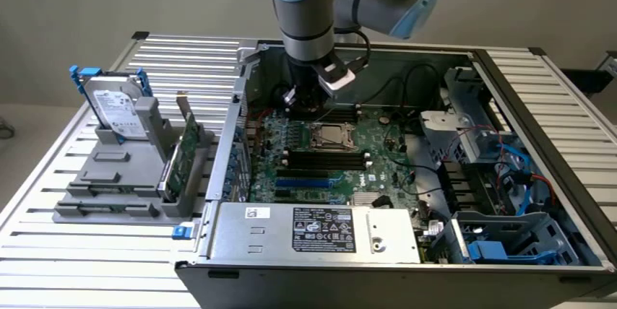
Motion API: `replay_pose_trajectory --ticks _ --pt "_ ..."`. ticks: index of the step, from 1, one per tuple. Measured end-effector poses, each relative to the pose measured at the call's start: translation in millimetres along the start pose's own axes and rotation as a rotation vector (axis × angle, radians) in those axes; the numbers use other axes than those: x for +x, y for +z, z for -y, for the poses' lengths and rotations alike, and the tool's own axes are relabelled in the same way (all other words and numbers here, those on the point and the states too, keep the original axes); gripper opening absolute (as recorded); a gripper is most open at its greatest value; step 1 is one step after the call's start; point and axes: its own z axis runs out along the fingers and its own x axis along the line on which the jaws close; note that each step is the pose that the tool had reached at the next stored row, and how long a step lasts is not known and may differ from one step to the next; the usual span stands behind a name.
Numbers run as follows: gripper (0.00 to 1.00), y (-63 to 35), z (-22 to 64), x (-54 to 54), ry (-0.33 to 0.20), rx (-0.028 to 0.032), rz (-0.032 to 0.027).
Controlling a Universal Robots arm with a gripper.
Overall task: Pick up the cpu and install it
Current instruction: 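Close the cpu cover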
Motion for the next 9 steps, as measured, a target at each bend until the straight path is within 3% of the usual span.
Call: replay_pose_trajectory --ticks 9 --pt "0.11 1.3 0.6 0.2 -0.015 -0.0008 -0.0057"
